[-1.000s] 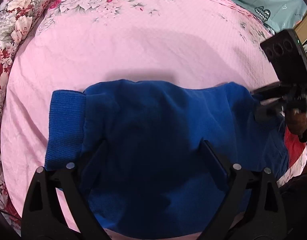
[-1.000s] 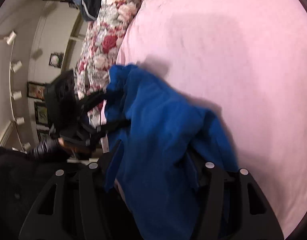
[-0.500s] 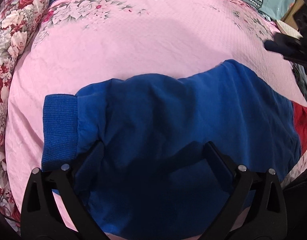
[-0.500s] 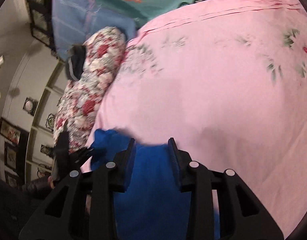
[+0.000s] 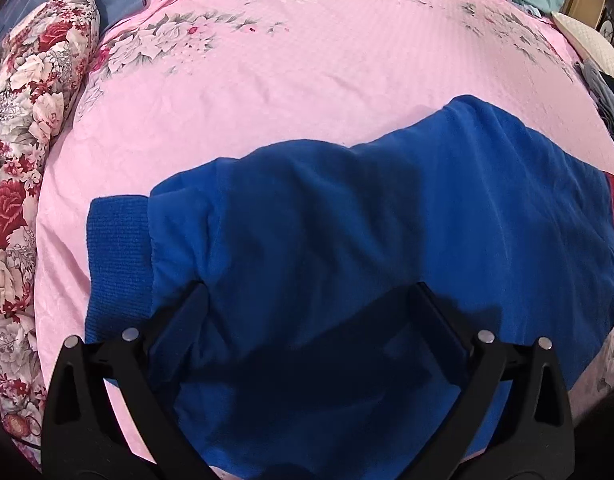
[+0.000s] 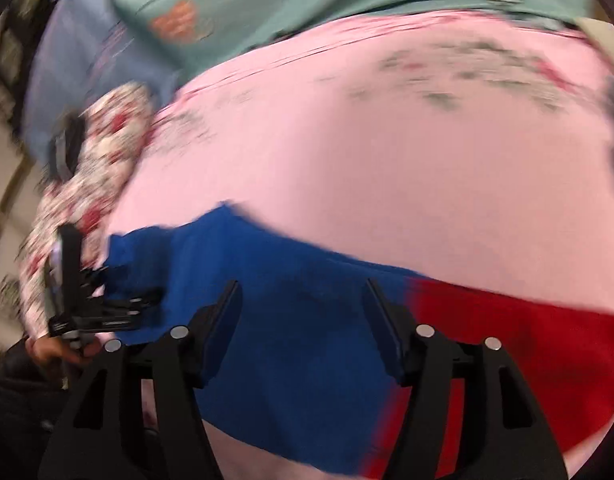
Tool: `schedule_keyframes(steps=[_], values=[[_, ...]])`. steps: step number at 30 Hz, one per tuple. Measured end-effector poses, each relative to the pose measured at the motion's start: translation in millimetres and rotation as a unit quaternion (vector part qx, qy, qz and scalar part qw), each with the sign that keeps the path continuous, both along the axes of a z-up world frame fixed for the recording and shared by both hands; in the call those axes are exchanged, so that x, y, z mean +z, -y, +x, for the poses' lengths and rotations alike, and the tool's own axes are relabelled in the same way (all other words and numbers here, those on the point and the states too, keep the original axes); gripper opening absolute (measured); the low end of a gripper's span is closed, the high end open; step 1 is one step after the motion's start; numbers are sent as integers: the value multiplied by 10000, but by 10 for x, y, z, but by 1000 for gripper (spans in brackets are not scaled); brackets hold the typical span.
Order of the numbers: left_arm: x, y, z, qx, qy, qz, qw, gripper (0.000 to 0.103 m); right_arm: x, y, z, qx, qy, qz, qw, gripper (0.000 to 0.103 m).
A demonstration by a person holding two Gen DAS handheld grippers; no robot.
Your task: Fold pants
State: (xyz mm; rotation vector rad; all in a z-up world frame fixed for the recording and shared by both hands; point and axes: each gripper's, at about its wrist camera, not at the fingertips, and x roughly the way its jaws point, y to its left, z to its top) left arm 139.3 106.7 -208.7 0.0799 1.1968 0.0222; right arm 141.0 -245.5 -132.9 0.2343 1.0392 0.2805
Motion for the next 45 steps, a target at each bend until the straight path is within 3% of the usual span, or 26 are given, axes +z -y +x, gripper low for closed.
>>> schedule_keyframes(steps=[6,10,13,16,20,22,27,30,36,45], values=[[1,9,9,39,-9,35,10000,101,-66,1080,-686,-1999,-36,-279,9794,69],[-8,15,5,58,-9,66,10000,101,-201,1403,-972,-2799,-197,-123,9598,70],[-7,19,-2,48,-10,78,10000,101,-251,1430,-1079,-3095,-242,-5,9506,70],[120,36,-8,85,-37,58,9999,101,-310,1511,-1169,-3130,-353,37,9491,70],[540,202,-99,66,331,-602,9976,101,-375,1556,-1251,-3126,-368,273,9488,70],[640,481,-86,-210,314,-886,9953,101,-424,1581,-1240,-3080,-393,532,9491,70],[573,1471,23,-1077,75,-989,9892,101,-444,1617,-1173,-2972,-353,840,9505,70],[415,1888,43,-1205,-302,-1129,9858,101,-444,1652,-1123,-2930,-266,913,9514,70],[1,2285,-84,-1210,-1083,-923,9824,101,-546,1743,-987,-2864,-307,1150,9507,70],[-20,2455,-165,-1095,-870,-445,9892,101,-596,1781,-823,-2532,-208,1280,9587,70]])
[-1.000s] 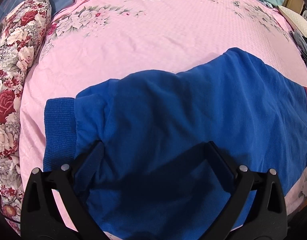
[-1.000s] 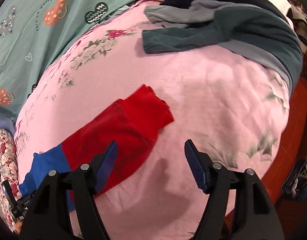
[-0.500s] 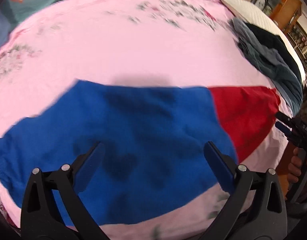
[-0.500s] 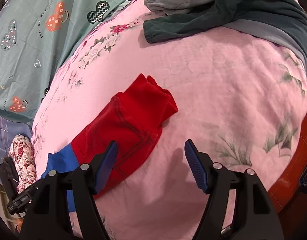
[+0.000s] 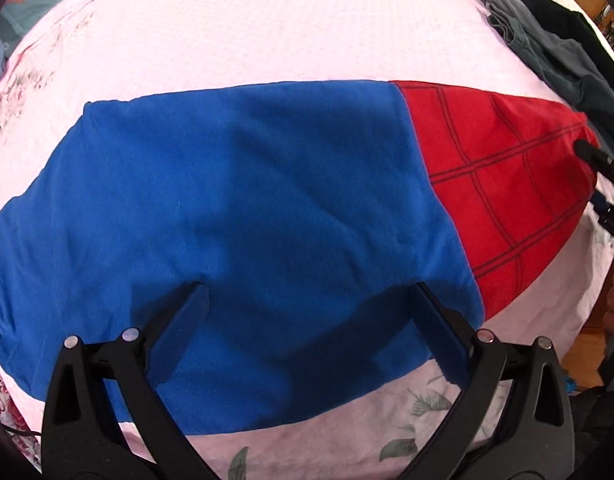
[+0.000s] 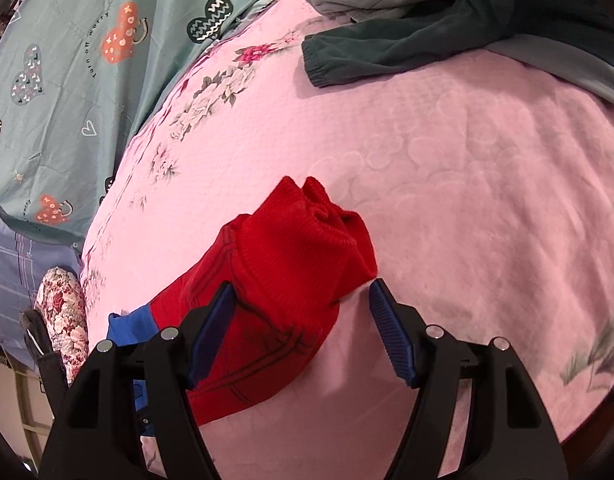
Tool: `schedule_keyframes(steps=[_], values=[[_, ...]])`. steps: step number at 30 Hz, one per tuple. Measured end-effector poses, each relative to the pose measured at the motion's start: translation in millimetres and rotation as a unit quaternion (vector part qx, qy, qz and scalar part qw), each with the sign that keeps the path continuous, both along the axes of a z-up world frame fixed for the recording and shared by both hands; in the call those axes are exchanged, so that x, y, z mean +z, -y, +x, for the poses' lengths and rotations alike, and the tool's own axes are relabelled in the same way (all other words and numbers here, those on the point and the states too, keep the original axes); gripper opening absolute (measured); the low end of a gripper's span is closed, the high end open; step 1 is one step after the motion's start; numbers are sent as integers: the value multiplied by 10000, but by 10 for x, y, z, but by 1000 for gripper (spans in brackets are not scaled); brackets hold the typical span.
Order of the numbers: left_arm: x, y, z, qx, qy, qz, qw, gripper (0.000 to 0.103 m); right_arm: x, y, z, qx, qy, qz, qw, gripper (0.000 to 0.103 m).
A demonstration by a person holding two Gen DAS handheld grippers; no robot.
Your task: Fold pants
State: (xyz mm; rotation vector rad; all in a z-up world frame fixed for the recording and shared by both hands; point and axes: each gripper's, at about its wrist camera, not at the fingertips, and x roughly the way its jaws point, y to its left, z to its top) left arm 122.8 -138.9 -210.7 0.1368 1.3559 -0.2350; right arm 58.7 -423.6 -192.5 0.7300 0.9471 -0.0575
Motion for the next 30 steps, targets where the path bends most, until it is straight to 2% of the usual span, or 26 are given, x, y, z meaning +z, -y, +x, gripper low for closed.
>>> schedule_keyframes(steps=[2,4,5,7,10,13,16,19,21,22,23,24,26,29,30], values=[[9,-4,-11,44,59,2,10000,101,-10,11,15,10,38,65,10000,68],[9,1,-28,53,106,24,9999,101,-43,14,42,84,67,196,9998,55],[14,-48,-52,68,110,24,9999,101,-62,12,50,84,71,215,9997,52],[43,-88,-67,94,113,-34,9999,101,-86,24,61,101,83,321,9994,36],[153,-225,-77,277,238,-107,9993,101,-52,20,49,104,157,313,9993,27],[349,-517,-68,650,509,-140,9965,101,178,-148,46,263,355,-375,9983,24],[555,-977,-83,1168,776,-99,9901,101,551,-509,46,538,738,-1474,9848,24],[704,-1476,-147,1647,956,-31,9817,101,901,-1004,52,835,1166,-2589,9552,24],[769,-1738,-199,1933,1035,-15,9757,101,1079,-1459,36,1250,1510,-3376,9207,24],[803,-1895,-246,2079,1080,5,9722,101,1140,-1739,16,1538,1697,-3772,8973,24],[840,-2063,-289,2174,1114,10,9697,101,1167,-1924,-5,1742,1819,-4002,8811,24],[860,-2168,-326,2250,1141,12,9677,101,1168,-2224,-34,2052,1977,-4305,8564,24],[880,-2385,-403,2387,1172,-14,9640,101,1091,-2653,-75,2525,2129,-4638,8221,24],[853,-2591,-505,2552,1171,-81,9597,101,712,-3297,-119,3333,2061,-5130,7638,24],[834,-2681,-548,2608,1143,-125,9585,101,506,-3505,-147,3640,1978,-5352,7362,24]])
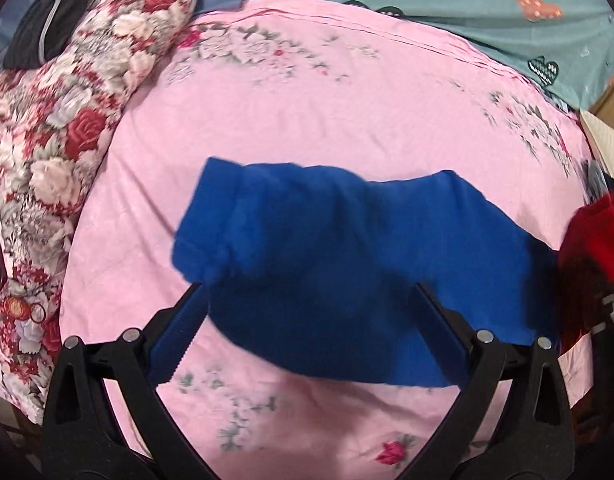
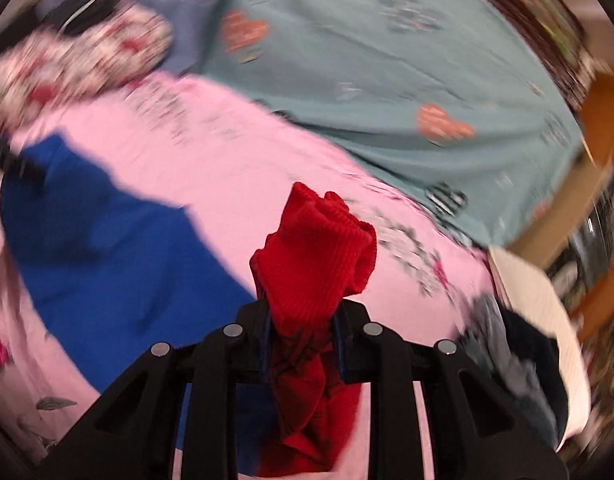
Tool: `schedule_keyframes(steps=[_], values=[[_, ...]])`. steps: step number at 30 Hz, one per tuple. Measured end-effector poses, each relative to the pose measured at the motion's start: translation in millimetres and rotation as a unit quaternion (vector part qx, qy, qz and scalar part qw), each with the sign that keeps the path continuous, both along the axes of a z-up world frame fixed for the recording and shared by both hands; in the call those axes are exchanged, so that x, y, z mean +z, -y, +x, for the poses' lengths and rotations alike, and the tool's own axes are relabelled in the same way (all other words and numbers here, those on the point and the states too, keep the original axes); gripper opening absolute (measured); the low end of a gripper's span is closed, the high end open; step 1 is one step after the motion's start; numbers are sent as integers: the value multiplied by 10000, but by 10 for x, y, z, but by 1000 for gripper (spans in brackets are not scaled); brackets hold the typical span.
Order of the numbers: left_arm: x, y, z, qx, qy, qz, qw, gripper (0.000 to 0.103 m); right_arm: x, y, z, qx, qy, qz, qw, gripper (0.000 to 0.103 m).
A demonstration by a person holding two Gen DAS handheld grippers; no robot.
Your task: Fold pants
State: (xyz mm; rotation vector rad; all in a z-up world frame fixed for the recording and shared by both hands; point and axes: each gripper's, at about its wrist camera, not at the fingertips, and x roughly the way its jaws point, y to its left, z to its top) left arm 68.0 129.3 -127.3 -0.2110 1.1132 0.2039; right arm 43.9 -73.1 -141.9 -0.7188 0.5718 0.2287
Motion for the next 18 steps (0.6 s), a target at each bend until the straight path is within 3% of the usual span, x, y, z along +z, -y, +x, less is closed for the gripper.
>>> schedule_keyframes(steps=[5,8,9,11,14,16,18], values=[[-127,-267,-175,152,-92,-87,9998,101,-756,-502,-142,680,-442,-1506,9853,24],[-201,-443,-255,257,-162,-154,9994,101,-823,-608,-192,722,-271,-2013,9765,29],[-219,-489,-274,286,-184,-180,9993,101,-762,-616,-189,780,-450,-1913,9774,41],[-245,-566,-295,318,-202,-202,9991,101,-448,-516,-194,963,-1093,-1149,9826,45],[-235,-622,-288,338,-139,-257,9990,101,52,-191,-115,603,-1716,396,9825,46],[-207,-593,-259,327,-56,-390,9987,101,310,165,-48,136,-2004,1486,9683,46],[-168,-500,-198,236,42,-574,9981,101,426,572,-35,-219,-2331,2547,9383,46]])
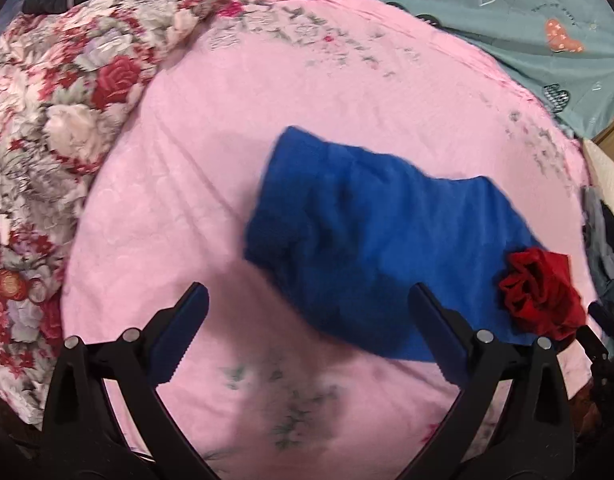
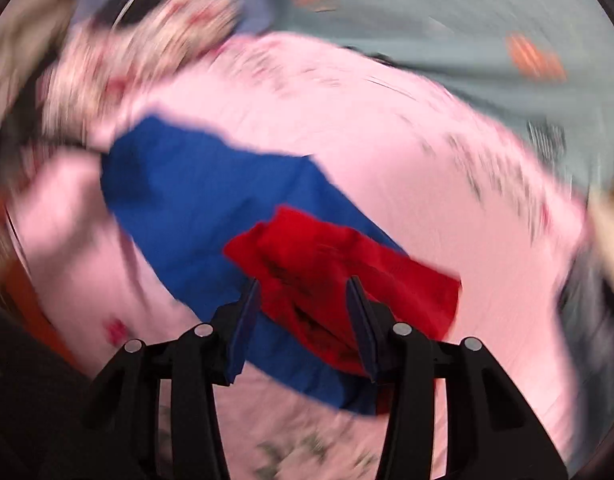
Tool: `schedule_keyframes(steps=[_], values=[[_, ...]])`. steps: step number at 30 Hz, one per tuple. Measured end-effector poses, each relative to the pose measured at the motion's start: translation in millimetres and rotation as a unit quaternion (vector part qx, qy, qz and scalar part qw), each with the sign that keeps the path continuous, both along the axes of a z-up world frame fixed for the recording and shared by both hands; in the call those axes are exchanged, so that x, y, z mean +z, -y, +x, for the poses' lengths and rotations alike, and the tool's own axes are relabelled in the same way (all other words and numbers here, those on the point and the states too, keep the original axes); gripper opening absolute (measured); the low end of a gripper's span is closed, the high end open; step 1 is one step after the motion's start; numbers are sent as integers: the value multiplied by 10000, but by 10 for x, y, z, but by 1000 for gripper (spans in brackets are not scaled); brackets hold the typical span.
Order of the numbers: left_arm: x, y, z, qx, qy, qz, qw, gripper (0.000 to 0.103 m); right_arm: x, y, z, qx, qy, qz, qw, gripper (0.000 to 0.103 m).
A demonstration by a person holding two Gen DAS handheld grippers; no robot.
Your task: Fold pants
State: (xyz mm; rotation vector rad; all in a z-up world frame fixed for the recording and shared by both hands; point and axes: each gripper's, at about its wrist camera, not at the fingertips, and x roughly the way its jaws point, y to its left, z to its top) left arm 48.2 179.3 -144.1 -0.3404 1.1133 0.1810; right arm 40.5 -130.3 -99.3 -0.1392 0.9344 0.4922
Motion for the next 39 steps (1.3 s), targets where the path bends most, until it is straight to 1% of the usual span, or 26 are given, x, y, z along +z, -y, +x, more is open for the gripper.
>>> schedule_keyframes(steps=[1,2,3,5,7,10,13,15,17,18,19,21,23,25,26,27,28,29,31,32,34,35,36,37,38,39], values=[[37,109,60,-155,106,-175,9997,101,12,151,-14,-256,-87,237,9994,46],[71,221,117,-316,183,-300,9989,101,15,285,-41,-597,-69,267,9978,46],[110,352,182,-512,259,-401,9975,101,-22,408,-71,-892,-30,102,9960,46],[206,703,351,-1039,457,-597,9917,101,-108,502,-129,-1024,4,-286,9943,46],[266,1078,531,-1558,594,-721,9834,101,-228,523,-217,-975,113,-641,9931,46],[206,1658,781,-2228,610,-590,9712,101,-470,515,-273,-933,111,-961,9909,46],[-11,2121,950,-2702,328,-323,9617,99,-608,477,-230,-920,205,-1077,9897,46],[-200,2298,983,-2871,91,88,9578,97,-667,446,-221,-927,335,-1065,9894,46],[-371,2370,1005,-2958,-147,221,9549,96,-748,462,-169,-1157,452,-1261,9842,46],[-436,2380,1011,-2962,-246,218,9545,96,-796,494,-160,-1359,464,-1375,9800,37],[-539,2374,1015,-2946,-416,156,9546,96,-829,564,-147,-1583,384,-1363,9772,31],[-683,2348,999,-2920,-634,-30,9543,98,-845,758,-226,-2016,166,-890,9753,29],[-704,2416,915,-3117,-485,198,9487,99,-867,810,-312,-2151,76,-649,9744,27],[-725,2475,879,-3263,-392,397,9436,100,-872,922,-353,-2316,-144,-66,9727,24],[-732,2470,888,-3276,-385,368,9433,101,-881,1004,-343,-2377,-270,169,9708,25],[-735,2458,909,-3282,-385,299,9434,101,-865,1110,-330,-2416,-450,476,9682,28],[-719,2467,910,-3299,-388,268,9428,101,-821,1163,-333,-2423,-529,584,9670,31],[-712,2463,918,-3330,-403,228,9418,101,-726,1181,-358,-2381,-490,544,9685,31],[-677,2436,949,-3346,-405,80,9414,101,-488,1111,-406,-2217,-219,426,9739,31],[-640,2413,957,-3326,-357,31,9424,101,-309,1067,-427,-2092,50,434,9769,31],[-565,2336,933,-3319,-266,-79,9429,101,-123,1050,-409,-1940,281,631,9786,31],[-549,2316,919,-3315,-240,-107,9431,101,-61,1066,-336,-1974,318,778,9767,31],[-542,2305,911,-3317,-226,-115,9431,101,-70,1100,-262,-2033,254,896,9747,31],[-562,2297,899,-3325,-227,-101,9428,101,-123,1125,-184,-2096,133,977,9728,28],[-594,2289,891,-3313,-257,-79,9431,101,-265,1138,-82,-2168,-152,974,9712,26],[-637,2283,893,-3284,-312,-85,9440,101,-393,1130,-48,-2138,-444,936,9714,21]])
